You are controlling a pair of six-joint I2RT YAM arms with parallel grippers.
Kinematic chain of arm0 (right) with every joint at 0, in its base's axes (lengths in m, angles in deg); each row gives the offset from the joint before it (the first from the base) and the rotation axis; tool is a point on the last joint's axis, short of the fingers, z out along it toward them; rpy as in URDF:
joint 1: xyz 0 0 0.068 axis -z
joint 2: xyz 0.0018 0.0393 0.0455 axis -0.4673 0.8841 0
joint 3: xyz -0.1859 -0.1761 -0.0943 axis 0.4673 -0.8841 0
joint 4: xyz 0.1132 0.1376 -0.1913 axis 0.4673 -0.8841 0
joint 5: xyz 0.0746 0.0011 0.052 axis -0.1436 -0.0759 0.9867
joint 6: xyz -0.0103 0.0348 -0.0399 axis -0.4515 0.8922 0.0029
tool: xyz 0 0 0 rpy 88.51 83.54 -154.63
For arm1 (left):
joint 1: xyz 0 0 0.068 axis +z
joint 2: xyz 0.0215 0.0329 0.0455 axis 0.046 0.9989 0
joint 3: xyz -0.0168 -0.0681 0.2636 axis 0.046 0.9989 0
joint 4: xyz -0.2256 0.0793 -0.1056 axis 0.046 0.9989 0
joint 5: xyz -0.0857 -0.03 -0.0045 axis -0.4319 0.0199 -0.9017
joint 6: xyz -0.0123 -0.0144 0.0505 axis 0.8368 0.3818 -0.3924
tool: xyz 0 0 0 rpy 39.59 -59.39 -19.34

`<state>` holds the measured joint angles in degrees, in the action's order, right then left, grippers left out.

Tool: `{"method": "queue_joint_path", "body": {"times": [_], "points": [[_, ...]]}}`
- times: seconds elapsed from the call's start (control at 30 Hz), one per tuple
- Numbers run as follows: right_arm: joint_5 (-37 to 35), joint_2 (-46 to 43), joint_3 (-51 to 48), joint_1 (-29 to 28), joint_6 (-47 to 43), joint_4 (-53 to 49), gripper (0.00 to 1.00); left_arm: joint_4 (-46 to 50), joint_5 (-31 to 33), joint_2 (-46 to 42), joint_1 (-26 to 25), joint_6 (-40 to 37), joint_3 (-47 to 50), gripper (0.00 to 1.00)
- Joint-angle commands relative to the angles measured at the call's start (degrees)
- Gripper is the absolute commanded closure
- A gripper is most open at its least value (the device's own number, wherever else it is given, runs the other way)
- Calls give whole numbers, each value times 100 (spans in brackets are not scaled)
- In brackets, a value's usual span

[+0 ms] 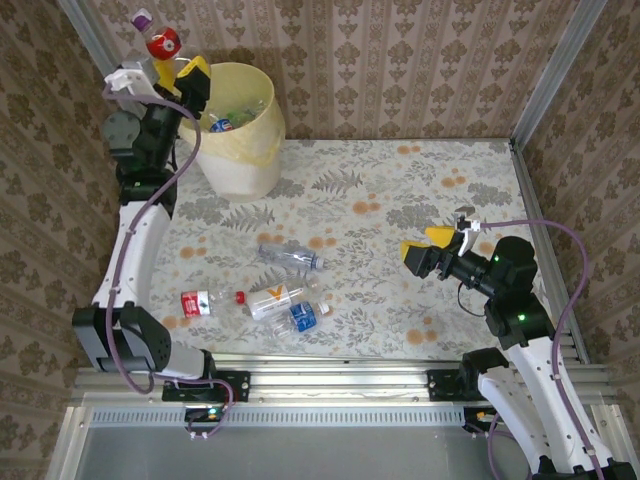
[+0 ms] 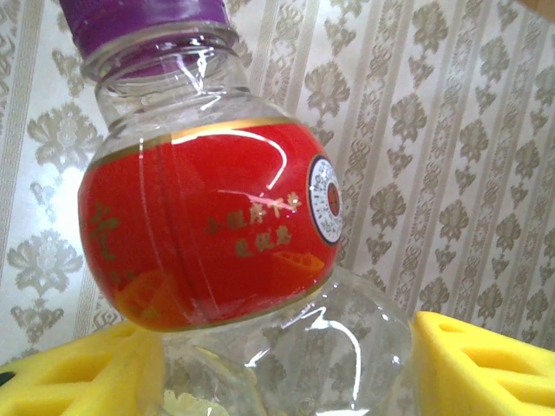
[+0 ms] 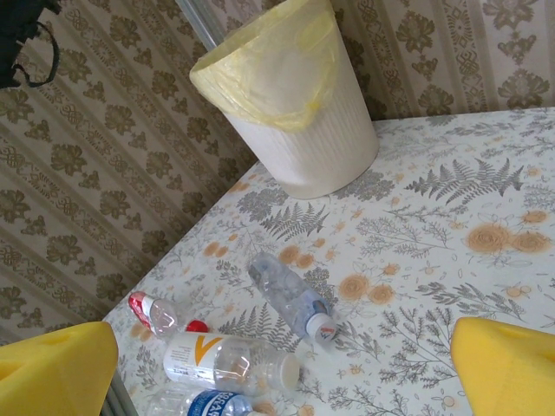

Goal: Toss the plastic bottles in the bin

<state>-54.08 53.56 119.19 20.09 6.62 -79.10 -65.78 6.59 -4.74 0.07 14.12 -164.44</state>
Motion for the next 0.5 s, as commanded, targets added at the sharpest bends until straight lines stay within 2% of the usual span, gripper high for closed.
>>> {"method": "queue_joint_path", "body": {"times": [0.0, 0.1, 0.13, 0.2, 0.27, 0.33, 0.37, 0.47], "points": [[-123, 5, 20, -49, -149, -64, 0, 633, -116, 389, 21, -47, -652, 45], [-114, 23, 15, -42, -146, -64, 0, 2440, -196, 1112, 1, -381, -1764, 43], [-107, 31, 15, -47, -144, -64, 0, 3164, -92, 1439, -19, -507, -2224, 41], [-90, 32, 15, -46, -141, -67, 0, 4477, 198, 2099, -33, -565, -3102, 29], [-92, 23, 25, -53, -140, -90, 0, 5437, 188, 2687, -6, -552, -3886, 25], [-90, 14, 39, -57, -153, -137, 0, 6073, 204, 3089, -7, -459, -4508, 3], [-78, 3, 42, -58, -153, -155, 0, 6235, 194, 3179, -10, -410, -4714, 0], [-52, -12, 50, -58, -144, -176, 0, 6281, 304, 3029, -31, -310, -4957, 0]]}}
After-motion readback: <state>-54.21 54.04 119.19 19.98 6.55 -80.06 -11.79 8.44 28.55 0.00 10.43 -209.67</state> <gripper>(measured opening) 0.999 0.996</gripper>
